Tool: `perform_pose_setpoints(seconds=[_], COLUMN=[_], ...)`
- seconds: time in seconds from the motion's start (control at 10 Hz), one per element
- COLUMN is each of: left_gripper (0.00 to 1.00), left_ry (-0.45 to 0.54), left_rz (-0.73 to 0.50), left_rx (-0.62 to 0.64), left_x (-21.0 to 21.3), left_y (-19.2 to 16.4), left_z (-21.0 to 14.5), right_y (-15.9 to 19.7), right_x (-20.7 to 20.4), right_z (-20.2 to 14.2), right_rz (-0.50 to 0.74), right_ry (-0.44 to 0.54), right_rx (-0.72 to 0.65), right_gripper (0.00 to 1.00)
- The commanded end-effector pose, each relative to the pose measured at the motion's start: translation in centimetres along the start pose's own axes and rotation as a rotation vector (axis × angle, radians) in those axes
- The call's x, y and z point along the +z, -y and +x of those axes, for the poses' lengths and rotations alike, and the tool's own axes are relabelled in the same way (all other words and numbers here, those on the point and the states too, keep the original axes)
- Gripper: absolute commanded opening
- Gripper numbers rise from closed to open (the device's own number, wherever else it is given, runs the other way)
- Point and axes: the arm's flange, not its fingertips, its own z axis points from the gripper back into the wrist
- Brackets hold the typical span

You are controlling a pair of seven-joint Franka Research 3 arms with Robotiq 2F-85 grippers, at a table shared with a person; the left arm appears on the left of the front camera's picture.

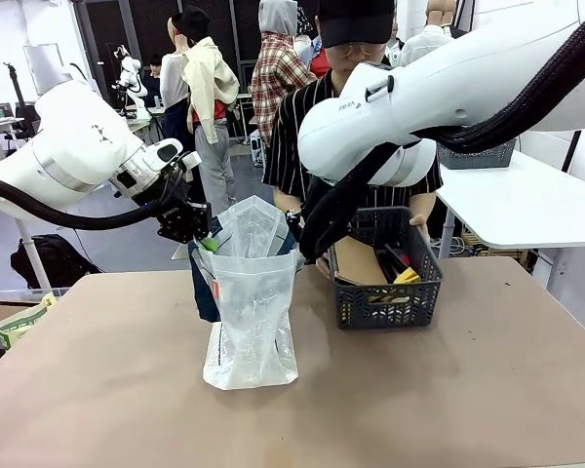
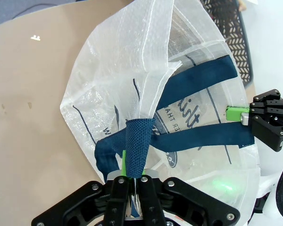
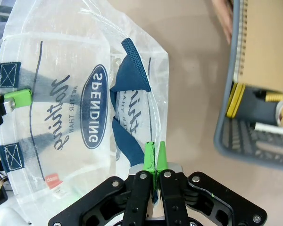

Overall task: Transfer purchased items from the store into the shopping bag.
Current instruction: Move the Reusable shopping bag to the right side of the table.

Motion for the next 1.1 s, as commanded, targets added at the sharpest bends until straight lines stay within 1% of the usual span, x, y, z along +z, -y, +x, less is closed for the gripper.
perform_pose_setpoints(seconds=[0.0, 1.0], left_gripper=[0.0, 0.0], left_ry=[-0.01, -0.01], left_rz=[0.005, 0.005], left_rx=[0.003, 0.003], left_x=[0.08, 0.08], left_y=[0.01, 0.01], left_z=[0.12, 0.12], right_y=[-0.04, -0.04], right_x=[0.05, 0.05], right_z=[-0.02, -0.02], right_rz=[0.011, 0.011], right_ry=[-0.001, -0.001], right_rx=[-0.009, -0.009], right_gripper=[0.0, 0.0])
